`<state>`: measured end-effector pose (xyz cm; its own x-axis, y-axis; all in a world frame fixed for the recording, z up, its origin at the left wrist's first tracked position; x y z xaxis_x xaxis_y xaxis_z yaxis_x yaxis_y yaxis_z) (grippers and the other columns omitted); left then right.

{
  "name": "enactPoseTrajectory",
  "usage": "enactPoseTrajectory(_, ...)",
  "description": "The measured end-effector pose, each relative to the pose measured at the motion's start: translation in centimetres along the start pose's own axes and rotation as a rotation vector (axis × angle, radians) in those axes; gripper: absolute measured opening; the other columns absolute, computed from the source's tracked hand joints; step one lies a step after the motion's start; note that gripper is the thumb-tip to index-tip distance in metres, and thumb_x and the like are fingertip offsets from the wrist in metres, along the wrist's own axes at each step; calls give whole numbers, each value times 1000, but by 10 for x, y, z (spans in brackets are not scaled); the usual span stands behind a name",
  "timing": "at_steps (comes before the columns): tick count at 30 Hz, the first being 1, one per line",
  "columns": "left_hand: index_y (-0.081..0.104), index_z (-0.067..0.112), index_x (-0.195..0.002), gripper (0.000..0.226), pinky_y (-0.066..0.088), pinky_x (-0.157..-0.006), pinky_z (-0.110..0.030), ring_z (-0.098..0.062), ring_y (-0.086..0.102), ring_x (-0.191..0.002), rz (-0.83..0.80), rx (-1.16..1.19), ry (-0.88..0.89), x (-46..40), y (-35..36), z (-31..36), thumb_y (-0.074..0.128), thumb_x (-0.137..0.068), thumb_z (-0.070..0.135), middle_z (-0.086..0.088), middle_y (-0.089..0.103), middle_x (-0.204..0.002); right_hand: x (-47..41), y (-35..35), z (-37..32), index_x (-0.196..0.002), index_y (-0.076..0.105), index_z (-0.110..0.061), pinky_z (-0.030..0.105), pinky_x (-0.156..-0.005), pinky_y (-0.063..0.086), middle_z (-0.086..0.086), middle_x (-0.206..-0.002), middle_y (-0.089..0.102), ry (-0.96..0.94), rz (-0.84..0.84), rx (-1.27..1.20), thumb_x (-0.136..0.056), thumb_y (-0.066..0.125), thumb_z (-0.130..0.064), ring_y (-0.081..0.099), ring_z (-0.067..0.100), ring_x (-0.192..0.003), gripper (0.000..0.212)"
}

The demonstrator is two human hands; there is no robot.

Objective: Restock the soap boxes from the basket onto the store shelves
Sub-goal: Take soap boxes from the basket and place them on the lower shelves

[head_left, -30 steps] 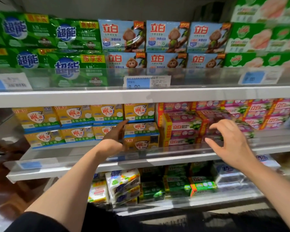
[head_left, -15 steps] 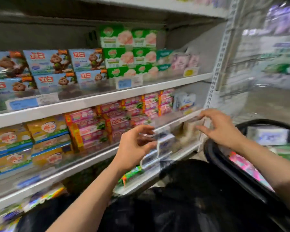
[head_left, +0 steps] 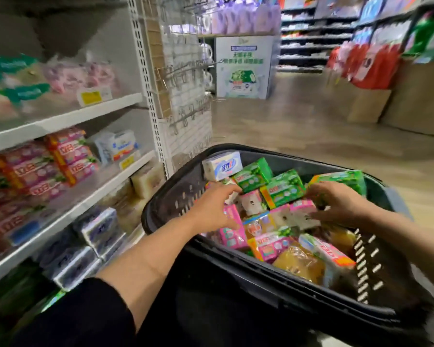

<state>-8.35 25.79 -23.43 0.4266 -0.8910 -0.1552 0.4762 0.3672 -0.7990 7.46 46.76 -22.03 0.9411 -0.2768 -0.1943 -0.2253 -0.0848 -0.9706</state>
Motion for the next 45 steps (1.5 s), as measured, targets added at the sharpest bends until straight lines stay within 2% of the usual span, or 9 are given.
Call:
enactPoseTrajectory(3,34,21,-148,106,31,-102,-24,-26,40,-126,-297,-257,29,-20,35,-7,92,-59,28,-12,41,-138,13,9,30,-113,64,-8,30,-76,39,14,-99,59,59,-38,0,-47,75,-45,56,33,-93,76)
enactPoseTrajectory(6,28,27,-151,106,25,-112,-34,-29,26,-136,-534,-516,102,-30,61,-25,89,-64,25,-12,28,-147,19,16,40,-114,65,-8,30,-78,42,12,-104,61,74,-63,-66,-45,91,-26,58,31,-95,75)
enactPoseTrajectory(13,37,34,-144,85,39,-105,-43,-31,9,-143,-635,-771,225,-39,77,-44,75,-73,9,-5,14,-156,28,60,19,-114,63,-22,17,-86,47,-7,-111,64,33,-422,-365,-49,86,-23,59,1,-100,69)
enactPoseTrajectory(20,48,34,-132,72,38,-99,-34,-20,38,-119,-510,-631,290,-49,68,-49,81,-68,34,5,44,-130,29,57,6,-119,57,-34,17,-89,47,-19,-114,59,21,-485,-369,-58,88,-17,55,-7,-105,70)
enactPoseTrajectory(27,58,46,-119,79,46,-94,-39,-11,56,-106,-75,-11,163,-49,25,-47,78,-45,62,13,58,-112,45,57,-15,-135,46,-24,35,-101,47,-12,-129,52,73,-753,-540,-64,84,1,49,-1,-120,85)
enactPoseTrajectory(30,49,69,-109,71,48,-97,-41,-9,58,-107,18,134,148,-49,15,-48,77,-43,65,20,57,-112,50,67,-22,-137,40,-24,16,-92,47,-18,-116,48,53,-821,-427,-62,88,-7,50,-1,-105,91)
enactPoseTrajectory(34,46,73,-107,73,48,-96,-43,-12,58,-108,-8,113,123,-48,17,-53,77,-42,67,20,57,-113,46,69,-33,-139,37,-28,-1,-74,36,-13,-120,45,-45,-720,-323,-62,89,-20,45,7,-108,93)
enactPoseTrajectory(41,48,78,-95,75,45,-83,-14,14,57,-96,-8,240,54,-47,13,-50,94,-44,48,36,59,-102,38,64,-32,-117,51,-25,33,-89,52,-7,-116,57,-97,-605,-373,-55,93,-31,55,11,-106,75)
enactPoseTrajectory(45,58,48,-115,79,51,-90,-26,-3,62,-102,46,314,9,-47,8,-54,95,-46,43,12,64,-114,28,44,-17,-112,55,-17,35,-83,55,1,-109,59,44,-370,-620,-50,89,-29,62,18,-99,72)
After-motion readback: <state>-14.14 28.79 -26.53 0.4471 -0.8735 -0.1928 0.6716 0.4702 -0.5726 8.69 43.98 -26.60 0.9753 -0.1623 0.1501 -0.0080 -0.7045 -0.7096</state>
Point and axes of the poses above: each hand's wrist, its own x-axis away from the middle knuckle, its own y-axis out of the palm, z = x × y, the point moved 6 cm from there along -x, towards the middle knuckle
